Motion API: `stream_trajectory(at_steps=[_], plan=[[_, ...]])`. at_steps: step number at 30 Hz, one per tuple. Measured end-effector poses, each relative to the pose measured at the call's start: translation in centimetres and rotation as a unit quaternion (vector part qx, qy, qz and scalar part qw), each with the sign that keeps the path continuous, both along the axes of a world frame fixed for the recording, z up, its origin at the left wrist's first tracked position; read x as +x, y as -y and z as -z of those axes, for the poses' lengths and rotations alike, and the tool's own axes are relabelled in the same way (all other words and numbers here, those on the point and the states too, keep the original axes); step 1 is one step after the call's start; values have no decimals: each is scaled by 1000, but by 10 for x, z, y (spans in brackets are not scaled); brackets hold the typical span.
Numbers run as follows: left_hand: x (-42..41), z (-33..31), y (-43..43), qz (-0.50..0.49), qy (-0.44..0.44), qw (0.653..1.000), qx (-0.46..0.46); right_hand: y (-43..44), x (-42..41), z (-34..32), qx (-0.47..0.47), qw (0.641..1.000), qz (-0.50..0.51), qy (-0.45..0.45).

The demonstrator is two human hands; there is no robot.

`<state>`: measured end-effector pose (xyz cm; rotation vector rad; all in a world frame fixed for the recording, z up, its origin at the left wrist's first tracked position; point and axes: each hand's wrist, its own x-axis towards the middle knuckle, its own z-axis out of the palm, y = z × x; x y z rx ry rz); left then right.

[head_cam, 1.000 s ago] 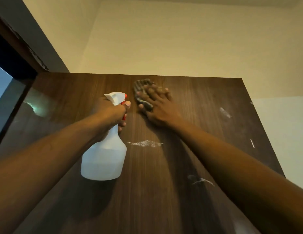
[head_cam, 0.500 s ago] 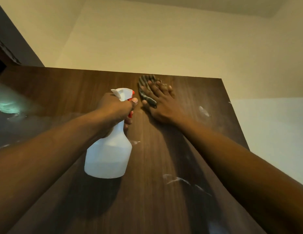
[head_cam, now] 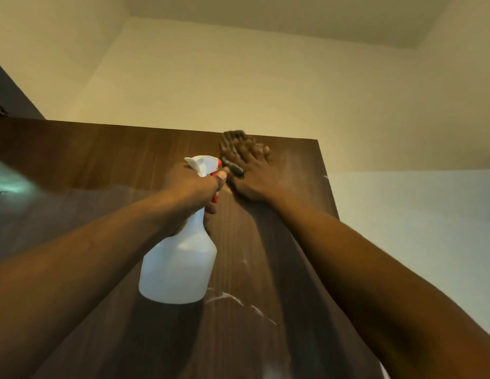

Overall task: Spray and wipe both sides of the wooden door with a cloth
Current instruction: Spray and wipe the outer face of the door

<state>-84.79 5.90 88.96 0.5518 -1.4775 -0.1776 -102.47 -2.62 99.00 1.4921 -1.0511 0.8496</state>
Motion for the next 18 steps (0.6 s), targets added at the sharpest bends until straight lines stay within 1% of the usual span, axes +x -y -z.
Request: stream_trajectory(at_steps=[1, 3, 4, 6, 8, 10, 11, 13, 16, 18], plan=[[-5, 3, -2, -5, -3, 1000, 1, 3, -11, 15, -7, 1000, 2, -20], [-16, 9, -6, -1, -11, 1000, 5, 3, -46, 30, -30, 999, 12, -3], [-21, 11, -7, 1, -12, 1000, 10, 0, -65, 29, -41, 999, 13, 28], [-28, 16, -11, 1, -14, 1000, 17, -5, -97, 12, -58, 991, 9, 123], [-31, 21, -11, -3, -20, 1000, 13, -12, -109, -13, -49, 977, 4, 210], [-35, 26, -11, -4, -21, 1000, 16, -16, -102, -30, -36, 970, -3, 239], [-37, 27, -11, -7, -21, 1000, 16, -16, -94, -35, -38, 972, -8, 232], [-42, 24, -14, -17, -19, 1000, 14, -16, -78, -36, -33, 983, -18, 178], [-48, 16, -22, -17, -14, 1000, 7, -12, -77, -4, -12, 997, -21, 72], [-51, 17, -28, -18, -5, 1000, 4, -8, -97, 25, -28, 997, -19, 62]])
